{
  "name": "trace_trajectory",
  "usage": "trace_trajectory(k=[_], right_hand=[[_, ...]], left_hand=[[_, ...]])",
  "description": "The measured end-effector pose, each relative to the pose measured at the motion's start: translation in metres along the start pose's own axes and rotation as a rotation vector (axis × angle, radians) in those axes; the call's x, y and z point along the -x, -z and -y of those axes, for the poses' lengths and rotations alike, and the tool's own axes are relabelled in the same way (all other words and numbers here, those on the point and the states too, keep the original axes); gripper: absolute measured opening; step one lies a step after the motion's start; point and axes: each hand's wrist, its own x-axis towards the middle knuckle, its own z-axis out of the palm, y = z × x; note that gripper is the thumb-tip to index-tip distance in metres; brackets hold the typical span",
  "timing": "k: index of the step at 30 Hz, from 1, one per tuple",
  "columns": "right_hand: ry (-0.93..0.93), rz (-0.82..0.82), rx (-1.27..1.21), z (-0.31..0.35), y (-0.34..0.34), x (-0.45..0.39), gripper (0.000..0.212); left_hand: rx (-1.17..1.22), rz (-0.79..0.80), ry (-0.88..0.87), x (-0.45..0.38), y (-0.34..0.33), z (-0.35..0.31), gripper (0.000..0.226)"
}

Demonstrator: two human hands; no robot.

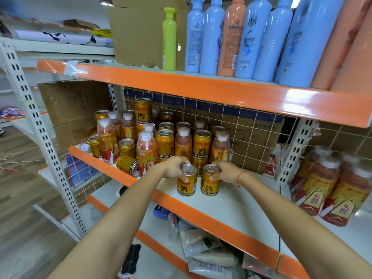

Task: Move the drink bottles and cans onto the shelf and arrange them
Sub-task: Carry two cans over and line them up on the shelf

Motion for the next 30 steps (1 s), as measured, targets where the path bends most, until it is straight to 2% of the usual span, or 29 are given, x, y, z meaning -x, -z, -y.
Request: trace_trajectory(k=[5, 11, 13, 16, 17, 19, 23, 25, 30], right_hand=[[-0.005, 0.107, 0.075, 0.002, 0.01, 0.001, 0.038], [-0.001, 0.192, 0.164, -0.013, 0.021, 0.005, 0.023], [0.001, 0.245, 0.073, -0.013, 0.021, 0.011, 0.038], [-0.046, 0.24, -0.085, -0.011, 0.013, 0.022, 0.086], [-0.06, 0.223, -0.15, -0.012, 0.007, 0.026, 0.099], [-0.062, 0.124, -0.266, -0.016, -0.013, 0.033, 0.109], [-0.056, -0.227, -0.585, -0.017, -0.052, 0.045, 0.112], [-0.069, -0.319, -0.645, -0.016, -0.069, 0.047, 0.111], [-0.124, -0.454, -0.576, -0.009, -0.082, 0.047, 0.091]], left_hand=[[-0.029, 0.0, 0.007, 0.004, 0.004, 0.0, 0.064], [-0.003, 0.026, 0.057, 0.009, 0.006, -0.003, 0.07], [0.017, 0.062, 0.076, 0.012, 0.005, -0.005, 0.083], [0.06, 0.081, 0.092, 0.017, -0.005, -0.001, 0.101], [0.064, 0.062, 0.088, 0.019, -0.012, 0.001, 0.105], [0.116, -0.007, 0.071, 0.021, -0.026, 0.007, 0.109], [0.307, -0.21, 0.051, 0.027, -0.05, 0.009, 0.114], [0.383, -0.293, 0.05, 0.028, -0.057, 0.008, 0.114], [0.433, -0.38, 0.123, 0.03, -0.066, 0.007, 0.081]])
